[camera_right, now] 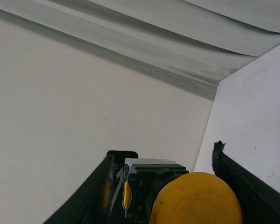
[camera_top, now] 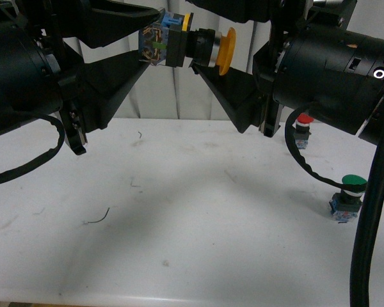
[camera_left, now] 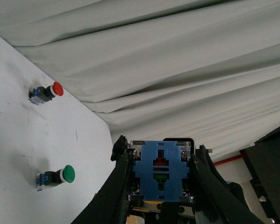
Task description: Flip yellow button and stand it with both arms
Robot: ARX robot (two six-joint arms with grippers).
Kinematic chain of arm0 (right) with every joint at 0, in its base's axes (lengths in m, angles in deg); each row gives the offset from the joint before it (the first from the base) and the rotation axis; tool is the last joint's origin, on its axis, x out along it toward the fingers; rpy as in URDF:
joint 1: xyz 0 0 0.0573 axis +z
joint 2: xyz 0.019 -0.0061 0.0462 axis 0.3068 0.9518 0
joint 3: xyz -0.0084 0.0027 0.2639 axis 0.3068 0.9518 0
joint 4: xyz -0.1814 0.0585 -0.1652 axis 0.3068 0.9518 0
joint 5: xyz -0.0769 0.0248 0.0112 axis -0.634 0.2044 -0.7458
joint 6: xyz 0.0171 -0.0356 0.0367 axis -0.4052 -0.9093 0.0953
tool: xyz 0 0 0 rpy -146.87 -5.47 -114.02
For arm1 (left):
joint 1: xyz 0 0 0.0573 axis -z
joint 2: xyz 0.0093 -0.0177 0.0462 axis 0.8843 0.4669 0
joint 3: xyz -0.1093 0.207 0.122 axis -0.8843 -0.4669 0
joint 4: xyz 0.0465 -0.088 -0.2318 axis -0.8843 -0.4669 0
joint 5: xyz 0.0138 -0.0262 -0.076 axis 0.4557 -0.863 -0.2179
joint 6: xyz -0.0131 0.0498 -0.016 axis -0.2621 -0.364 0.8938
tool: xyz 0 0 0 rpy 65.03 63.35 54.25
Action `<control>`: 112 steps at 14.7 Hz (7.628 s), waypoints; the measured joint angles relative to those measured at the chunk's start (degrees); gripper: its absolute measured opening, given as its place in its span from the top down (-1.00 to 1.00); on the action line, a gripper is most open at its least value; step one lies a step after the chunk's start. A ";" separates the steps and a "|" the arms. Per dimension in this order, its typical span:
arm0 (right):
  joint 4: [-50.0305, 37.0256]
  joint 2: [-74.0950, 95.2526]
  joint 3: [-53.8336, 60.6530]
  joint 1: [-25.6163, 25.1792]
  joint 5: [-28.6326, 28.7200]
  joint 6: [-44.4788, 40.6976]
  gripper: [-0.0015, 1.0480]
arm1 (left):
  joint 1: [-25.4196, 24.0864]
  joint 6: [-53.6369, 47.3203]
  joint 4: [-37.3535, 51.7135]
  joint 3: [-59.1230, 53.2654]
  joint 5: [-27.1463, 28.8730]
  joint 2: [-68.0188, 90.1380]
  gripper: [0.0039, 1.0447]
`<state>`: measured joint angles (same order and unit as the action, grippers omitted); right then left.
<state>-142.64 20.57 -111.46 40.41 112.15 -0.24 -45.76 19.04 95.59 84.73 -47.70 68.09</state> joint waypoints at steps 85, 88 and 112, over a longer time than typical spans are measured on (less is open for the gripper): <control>82.97 22.84 -49.64 -23.80 -26.45 -85.59 0.34 | -16.39 -72.28 -73.75 -31.17 24.04 -95.10 -0.88; 83.62 25.27 -51.28 -22.03 -29.55 -81.61 0.34 | -16.39 -72.28 -73.75 -31.17 24.04 -95.10 -0.88; 83.32 31.85 -54.73 -19.98 -33.55 -82.95 -0.33 | -16.39 -72.28 -73.75 -31.17 24.04 -95.10 -0.88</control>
<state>-59.32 52.42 -166.18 20.44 78.60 -83.19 -62.15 -53.24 21.84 53.57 -23.65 -27.01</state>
